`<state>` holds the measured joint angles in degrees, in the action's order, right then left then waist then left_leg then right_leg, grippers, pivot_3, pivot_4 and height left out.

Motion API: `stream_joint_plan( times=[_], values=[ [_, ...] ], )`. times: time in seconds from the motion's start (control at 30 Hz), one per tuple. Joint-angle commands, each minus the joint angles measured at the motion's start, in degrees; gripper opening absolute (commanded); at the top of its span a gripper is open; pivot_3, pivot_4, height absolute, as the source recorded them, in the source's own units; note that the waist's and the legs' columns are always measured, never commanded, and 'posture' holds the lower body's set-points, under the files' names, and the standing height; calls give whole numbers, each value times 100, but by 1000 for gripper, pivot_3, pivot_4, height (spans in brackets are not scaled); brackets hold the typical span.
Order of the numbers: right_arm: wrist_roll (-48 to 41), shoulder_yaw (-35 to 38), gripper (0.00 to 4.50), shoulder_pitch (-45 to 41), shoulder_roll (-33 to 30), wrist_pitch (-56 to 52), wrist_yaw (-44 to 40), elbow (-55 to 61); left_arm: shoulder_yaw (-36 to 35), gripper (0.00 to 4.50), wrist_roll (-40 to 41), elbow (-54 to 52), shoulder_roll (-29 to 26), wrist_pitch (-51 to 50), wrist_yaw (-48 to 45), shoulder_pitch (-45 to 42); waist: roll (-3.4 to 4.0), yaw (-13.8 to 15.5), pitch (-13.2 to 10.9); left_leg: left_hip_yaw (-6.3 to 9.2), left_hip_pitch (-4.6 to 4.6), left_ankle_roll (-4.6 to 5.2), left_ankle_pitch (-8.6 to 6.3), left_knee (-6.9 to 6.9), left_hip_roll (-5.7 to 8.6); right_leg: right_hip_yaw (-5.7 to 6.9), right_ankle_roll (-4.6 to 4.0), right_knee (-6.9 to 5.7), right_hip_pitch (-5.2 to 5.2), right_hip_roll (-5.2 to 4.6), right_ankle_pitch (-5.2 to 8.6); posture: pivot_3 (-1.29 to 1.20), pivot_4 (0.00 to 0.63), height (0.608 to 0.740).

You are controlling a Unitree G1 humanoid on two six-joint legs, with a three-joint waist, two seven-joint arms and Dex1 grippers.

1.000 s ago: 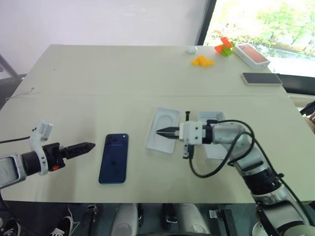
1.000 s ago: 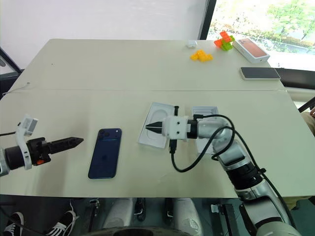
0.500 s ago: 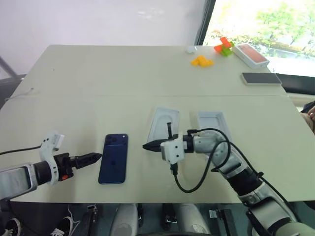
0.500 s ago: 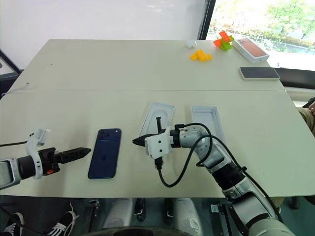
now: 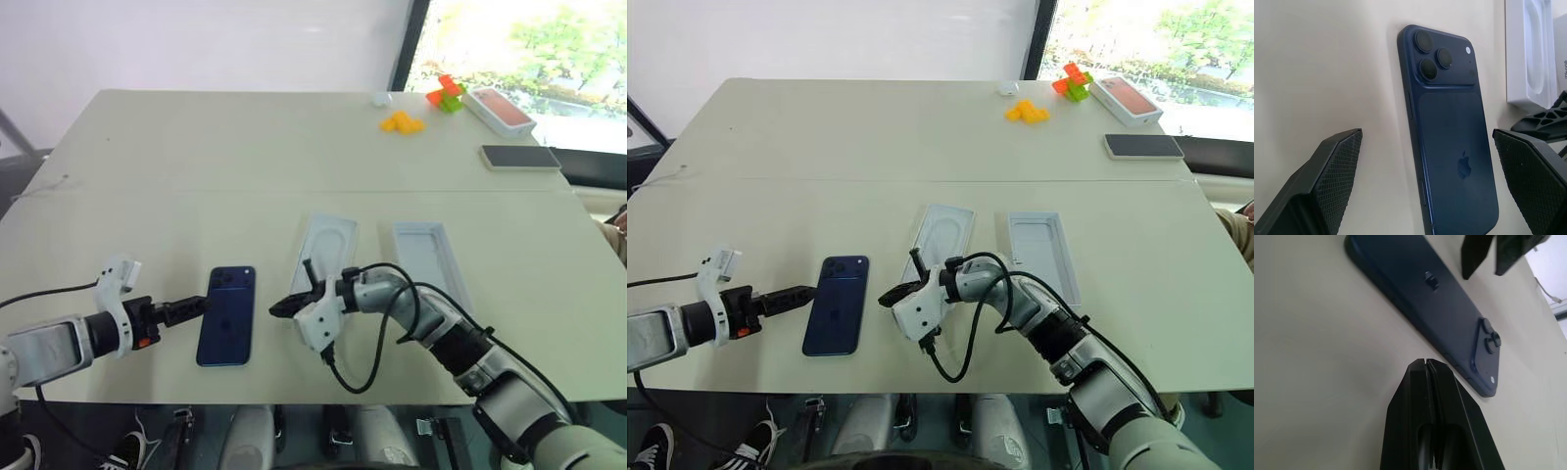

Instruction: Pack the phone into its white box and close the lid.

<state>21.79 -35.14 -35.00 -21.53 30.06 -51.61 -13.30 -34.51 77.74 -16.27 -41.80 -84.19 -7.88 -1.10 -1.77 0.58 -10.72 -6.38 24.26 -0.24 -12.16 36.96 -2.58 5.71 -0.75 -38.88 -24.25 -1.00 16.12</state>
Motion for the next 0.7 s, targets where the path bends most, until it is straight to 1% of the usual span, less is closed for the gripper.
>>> stream_joint_plan(
  times=[0.03, 0.23, 0.43, 0.57, 0.7],
  values=[
    [305, -38, 57, -190, 28, -33, 131, -111, 153, 4500, -47, 62, -58, 31, 45, 82, 1, 2, 0, 0, 0, 0, 0, 0, 0, 0, 0, 0, 0, 0, 0, 0, 150, 737],
    [616, -67, 57, -266, 114, -215, 297, 38, 377, 4500, -5, -30, 34, 157, 99, 87, 4, 10, 3, 0, -6, 0, 0, 0, 0, 0, 0, 0, 8, -1, 0, 0, 150, 737],
    [-184, 184, 57, -166, -96, -472, -257, 282, 365, 4500, 75, -3, -119, 231, 34, 145, 4, 9, 3, 1, -10, 0, -1, 0, 1, 0, 0, 0, 12, -2, 0, 0, 150, 737],
    [7, 61, 57, -179, -164, -364, -189, 240, 387, 4500, -63, 112, -192, 248, -15, 178, 4, -15, 3, 0, -12, 0, -1, -2, 0, 0, -2, 0, 12, -1, 1, 0, 150, 737],
    [306, -131, 57, -82, 12, -411, 13, 277, 485, 4500, -139, 168, -158, 268, -8, 166, 6, -26, 4, 0, -14, 0, -1, -5, 0, 0, -4, 0, 12, -1, 3, 0, 150, 737]
  ],
)
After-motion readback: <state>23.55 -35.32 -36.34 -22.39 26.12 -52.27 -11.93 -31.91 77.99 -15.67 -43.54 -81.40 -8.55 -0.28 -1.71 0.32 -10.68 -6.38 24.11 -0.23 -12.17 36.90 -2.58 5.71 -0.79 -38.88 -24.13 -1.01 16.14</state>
